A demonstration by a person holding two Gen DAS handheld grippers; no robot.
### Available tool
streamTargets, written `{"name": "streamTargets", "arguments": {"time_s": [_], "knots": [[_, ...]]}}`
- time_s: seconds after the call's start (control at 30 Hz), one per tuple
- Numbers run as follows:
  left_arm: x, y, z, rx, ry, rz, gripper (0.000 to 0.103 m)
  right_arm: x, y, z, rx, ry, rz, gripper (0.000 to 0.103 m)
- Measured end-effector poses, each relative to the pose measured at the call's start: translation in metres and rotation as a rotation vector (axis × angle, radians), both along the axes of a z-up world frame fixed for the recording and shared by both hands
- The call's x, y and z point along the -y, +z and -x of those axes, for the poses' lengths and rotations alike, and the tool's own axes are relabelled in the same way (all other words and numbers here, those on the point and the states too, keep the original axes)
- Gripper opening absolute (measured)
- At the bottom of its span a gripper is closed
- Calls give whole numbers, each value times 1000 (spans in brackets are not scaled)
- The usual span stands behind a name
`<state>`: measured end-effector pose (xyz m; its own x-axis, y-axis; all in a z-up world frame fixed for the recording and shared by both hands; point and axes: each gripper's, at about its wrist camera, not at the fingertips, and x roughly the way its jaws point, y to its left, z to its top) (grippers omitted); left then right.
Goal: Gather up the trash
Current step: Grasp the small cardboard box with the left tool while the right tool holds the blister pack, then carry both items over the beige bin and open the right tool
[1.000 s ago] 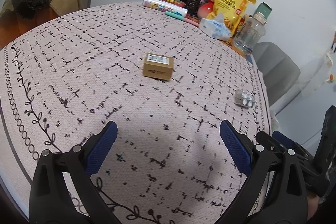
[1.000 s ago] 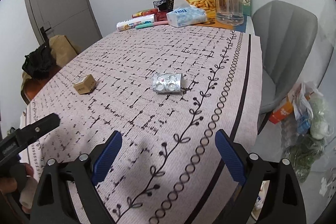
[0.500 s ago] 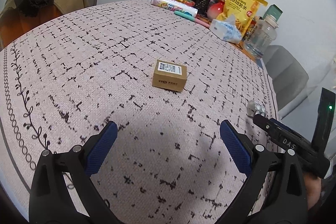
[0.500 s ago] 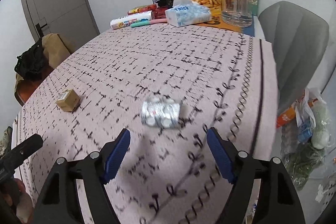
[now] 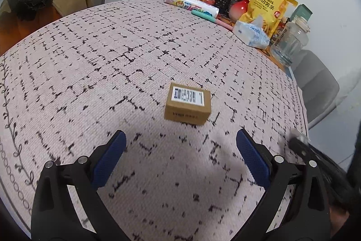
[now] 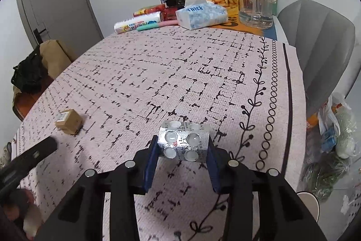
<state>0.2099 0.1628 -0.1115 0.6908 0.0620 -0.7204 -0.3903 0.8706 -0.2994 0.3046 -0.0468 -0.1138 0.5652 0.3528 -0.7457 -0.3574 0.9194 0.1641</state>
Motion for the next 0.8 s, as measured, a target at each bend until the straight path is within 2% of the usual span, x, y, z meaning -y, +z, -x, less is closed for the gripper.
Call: {"name": "streamTargets", "arguments": {"time_s": [0.4, 0.5, 0.57, 0.63, 0.8], "knots": [[-3, -3, -30, 0, -1, -20, 95, 30, 14, 53, -29, 19, -59, 39], [-1, -3, -33, 3, -4, -26, 78, 39, 14, 59, -16, -4, -47, 39], [0, -3, -34, -5, -8, -11, 47, 44, 12, 59, -23, -16, -48, 39], [-1, -1, -30, 1, -3, 7, 46, 49, 11, 60, -23, -28, -46, 39], [9, 12, -18, 30, -11, -21, 46, 57, 10, 60, -25, -51, -58, 39]]}}
